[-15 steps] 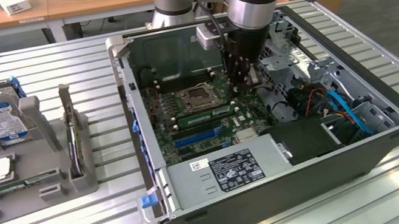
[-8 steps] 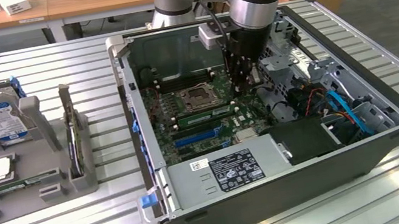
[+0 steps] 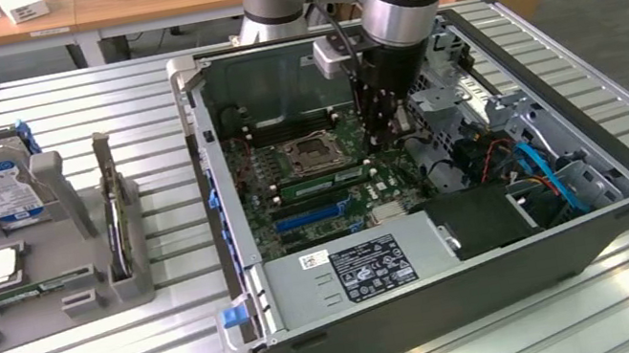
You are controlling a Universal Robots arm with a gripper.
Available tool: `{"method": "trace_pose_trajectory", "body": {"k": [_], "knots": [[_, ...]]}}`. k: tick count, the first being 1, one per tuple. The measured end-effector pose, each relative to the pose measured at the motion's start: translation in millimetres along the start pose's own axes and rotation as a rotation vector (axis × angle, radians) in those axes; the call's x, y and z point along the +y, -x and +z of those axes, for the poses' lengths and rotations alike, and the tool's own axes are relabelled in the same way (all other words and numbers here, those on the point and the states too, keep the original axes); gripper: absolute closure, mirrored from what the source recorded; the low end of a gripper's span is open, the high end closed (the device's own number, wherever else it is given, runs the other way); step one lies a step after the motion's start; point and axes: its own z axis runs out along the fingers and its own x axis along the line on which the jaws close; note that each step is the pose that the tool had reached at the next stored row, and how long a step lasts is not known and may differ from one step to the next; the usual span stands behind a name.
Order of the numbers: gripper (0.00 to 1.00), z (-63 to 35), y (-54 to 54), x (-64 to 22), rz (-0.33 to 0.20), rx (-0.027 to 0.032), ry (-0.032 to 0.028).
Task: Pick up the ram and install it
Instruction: 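Press down the ram until it locks into place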
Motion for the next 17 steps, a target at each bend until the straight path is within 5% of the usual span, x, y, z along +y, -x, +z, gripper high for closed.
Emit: {"method": "trace_pose_trajectory", "body": {"k": [17], "knots": [[0.9,4.3,-0.1,-0.1,0.0,0.0002,0.0001]]}}
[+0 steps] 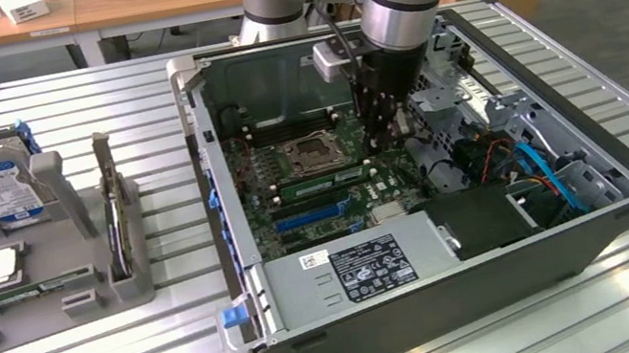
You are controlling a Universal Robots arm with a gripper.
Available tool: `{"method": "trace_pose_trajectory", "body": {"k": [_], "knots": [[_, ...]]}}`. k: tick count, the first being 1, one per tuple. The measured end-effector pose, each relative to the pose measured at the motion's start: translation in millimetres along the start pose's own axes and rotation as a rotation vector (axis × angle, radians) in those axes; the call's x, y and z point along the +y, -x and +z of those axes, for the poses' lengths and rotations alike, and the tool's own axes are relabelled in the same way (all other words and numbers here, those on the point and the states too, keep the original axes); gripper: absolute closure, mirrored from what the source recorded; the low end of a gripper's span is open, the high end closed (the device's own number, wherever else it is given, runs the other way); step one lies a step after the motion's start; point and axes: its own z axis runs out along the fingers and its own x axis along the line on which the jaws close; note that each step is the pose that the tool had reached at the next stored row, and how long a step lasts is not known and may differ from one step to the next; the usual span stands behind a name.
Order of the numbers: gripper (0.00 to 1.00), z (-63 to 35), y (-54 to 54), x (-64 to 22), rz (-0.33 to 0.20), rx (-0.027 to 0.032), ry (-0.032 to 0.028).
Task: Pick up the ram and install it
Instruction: 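Press down the ram until it locks into place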
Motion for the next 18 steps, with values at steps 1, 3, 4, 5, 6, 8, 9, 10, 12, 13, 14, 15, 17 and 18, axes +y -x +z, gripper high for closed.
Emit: {"method": "trace_pose_trajectory", "body": {"k": [1,3,4,5,6,8,9,10,12,13,14,15,17,18], "knots": [[0.9,0.2,0.0,0.0,0.0,0.0,0.0],[0.9,0.7,0.0,0.0,0.0,-0.0001,0.0],[0.9,1.0,0.0,0.0,0.0,-0.0003,0.0],[0.9,1.3,0.0,0.0,0.0,-0.0003,0.0],[0.9,1.5,0.0,-0.1,0.0,-0.0002,-0.0001],[0.9,2.1,0.0,-0.1,0.0,-0.0002,-0.0001],[0.9,2.3,0.0,-0.1,0.0,-0.0001,0.0],[0.9,2.3,0.0,-0.1,0.0,0.0,0.0],[0.9,2.4,0.0,-0.1,0.0,-0.0002,0.0],[0.9,2.4,0.0,-0.1,0.0,-0.0002,0.0],[0.9,2.4,0.0,-0.1,0.0,-0.0002,0.0],[0.9,2.5,0.0,-0.1,0.0,-0.0002,0.0],[0.9,3.3,0.0,-0.1,0.0,-0.0005,-0.0002],[0.9,3.6,0.0,-0.1,0.0,-0.0004,-0.0001]]}}
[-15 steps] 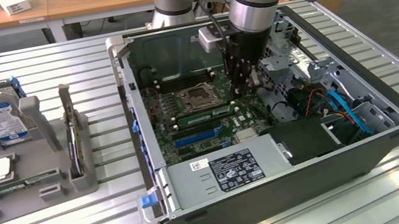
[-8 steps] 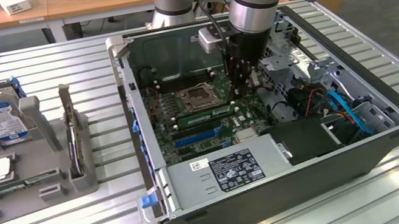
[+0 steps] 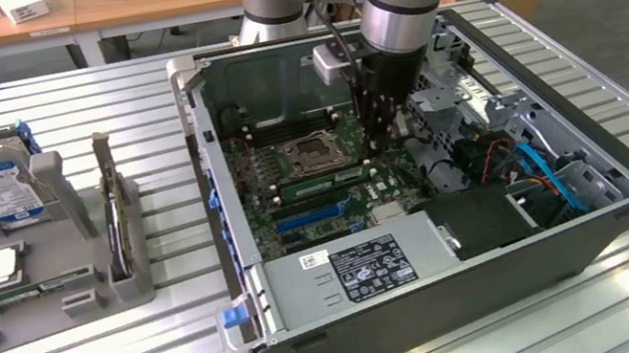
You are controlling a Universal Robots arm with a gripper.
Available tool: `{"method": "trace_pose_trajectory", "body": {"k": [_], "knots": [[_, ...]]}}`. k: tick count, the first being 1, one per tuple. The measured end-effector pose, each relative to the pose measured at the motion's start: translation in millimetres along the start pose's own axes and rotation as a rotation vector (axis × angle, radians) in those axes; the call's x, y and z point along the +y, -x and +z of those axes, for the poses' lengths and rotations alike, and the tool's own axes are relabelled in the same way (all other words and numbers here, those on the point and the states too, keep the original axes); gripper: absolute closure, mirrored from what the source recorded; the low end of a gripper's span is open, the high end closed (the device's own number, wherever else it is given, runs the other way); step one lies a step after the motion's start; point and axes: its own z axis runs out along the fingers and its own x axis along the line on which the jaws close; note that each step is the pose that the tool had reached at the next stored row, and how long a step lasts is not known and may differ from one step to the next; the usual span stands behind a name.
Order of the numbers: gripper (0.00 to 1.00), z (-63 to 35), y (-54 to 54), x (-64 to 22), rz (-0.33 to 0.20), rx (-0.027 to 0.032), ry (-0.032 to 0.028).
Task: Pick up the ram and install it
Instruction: 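Press down the ram until it locks into place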
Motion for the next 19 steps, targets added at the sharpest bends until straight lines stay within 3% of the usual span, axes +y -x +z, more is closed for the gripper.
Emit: {"method": "trace_pose_trajectory", "body": {"k": [19], "knots": [[0.9,4.6,3.9,0.0,0.0,0.0001,0.0]]}}
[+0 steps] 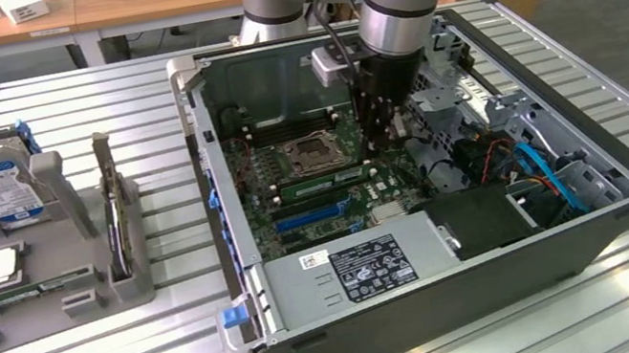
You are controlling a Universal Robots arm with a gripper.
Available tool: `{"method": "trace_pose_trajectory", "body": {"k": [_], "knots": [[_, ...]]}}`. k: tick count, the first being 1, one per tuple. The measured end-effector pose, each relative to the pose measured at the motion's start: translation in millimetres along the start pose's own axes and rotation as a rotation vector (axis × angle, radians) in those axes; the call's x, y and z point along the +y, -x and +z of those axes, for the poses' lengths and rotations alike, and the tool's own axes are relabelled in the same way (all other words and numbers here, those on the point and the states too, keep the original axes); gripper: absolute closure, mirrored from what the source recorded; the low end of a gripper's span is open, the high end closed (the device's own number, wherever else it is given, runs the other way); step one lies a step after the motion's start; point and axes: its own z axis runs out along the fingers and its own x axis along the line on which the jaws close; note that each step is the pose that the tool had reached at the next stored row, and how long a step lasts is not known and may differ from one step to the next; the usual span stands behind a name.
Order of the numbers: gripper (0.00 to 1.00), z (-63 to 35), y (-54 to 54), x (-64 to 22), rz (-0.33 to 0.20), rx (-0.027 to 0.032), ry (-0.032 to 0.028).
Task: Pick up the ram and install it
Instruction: 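Press down the ram until it locks into place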
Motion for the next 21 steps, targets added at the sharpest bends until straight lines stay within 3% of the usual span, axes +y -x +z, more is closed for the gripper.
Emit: {"method": "trace_pose_trajectory", "body": {"k": [21], "knots": [[0.9,8.4,0.5,-0.1,0.0,0.0001,0.0]]}}
